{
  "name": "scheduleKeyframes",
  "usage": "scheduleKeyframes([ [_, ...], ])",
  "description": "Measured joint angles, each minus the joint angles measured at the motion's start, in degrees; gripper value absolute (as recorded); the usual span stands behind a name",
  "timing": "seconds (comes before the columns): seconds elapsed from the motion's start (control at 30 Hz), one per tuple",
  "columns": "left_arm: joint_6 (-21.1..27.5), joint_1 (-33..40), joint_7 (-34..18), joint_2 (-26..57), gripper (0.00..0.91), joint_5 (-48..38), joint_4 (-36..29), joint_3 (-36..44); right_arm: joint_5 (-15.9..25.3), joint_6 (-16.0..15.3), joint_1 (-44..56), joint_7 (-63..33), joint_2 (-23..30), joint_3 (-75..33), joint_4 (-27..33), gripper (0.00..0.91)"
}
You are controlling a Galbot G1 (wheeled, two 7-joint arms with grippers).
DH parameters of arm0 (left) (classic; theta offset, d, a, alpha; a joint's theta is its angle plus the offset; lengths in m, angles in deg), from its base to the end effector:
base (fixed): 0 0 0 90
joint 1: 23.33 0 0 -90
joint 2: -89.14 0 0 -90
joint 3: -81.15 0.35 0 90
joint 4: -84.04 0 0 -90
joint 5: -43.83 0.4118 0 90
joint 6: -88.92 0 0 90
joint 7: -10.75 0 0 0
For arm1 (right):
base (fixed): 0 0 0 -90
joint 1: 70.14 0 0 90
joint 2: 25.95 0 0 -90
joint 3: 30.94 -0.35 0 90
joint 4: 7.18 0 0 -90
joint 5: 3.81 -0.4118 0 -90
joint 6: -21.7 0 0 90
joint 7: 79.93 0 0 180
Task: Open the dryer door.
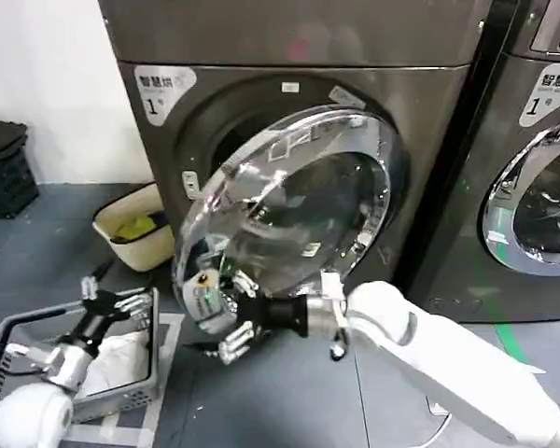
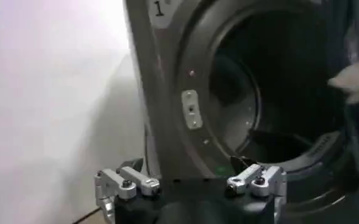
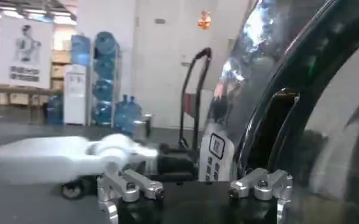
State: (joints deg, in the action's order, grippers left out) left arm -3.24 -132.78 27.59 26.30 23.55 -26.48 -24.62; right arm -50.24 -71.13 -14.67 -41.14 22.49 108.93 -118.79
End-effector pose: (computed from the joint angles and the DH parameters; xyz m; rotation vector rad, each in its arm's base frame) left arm 0.3050 0.1871 -0.2510 0.3332 3.0013 0.3044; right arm 0.3975 0.0875 -0.1424 -2.1208 2.1164 -0.1470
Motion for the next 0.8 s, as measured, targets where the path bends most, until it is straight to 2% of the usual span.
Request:
scheduleKeyframes([
  [0.2, -0.1, 3.5, 0.4, 1.6, 0.907, -0.2, 3.0, 3.2, 0.1, 0.1, 3.3, 3.3, -3.6, -4.1, -1.5, 0.907],
  [0.5, -0.8, 7.8, 2.4, 3.4, 0.907, -0.7, 4.9, 9.2, 2.8, 0.8, 11.5, 9.0, -9.3, -11.8, -4.0, 0.907],
  [0.8, -1.3, 13.4, 3.9, 4.0, 0.907, -0.6, 7.3, 16.6, 5.5, 4.2, 29.4, 4.6, -13.6, -27.8, -6.5, 0.907],
])
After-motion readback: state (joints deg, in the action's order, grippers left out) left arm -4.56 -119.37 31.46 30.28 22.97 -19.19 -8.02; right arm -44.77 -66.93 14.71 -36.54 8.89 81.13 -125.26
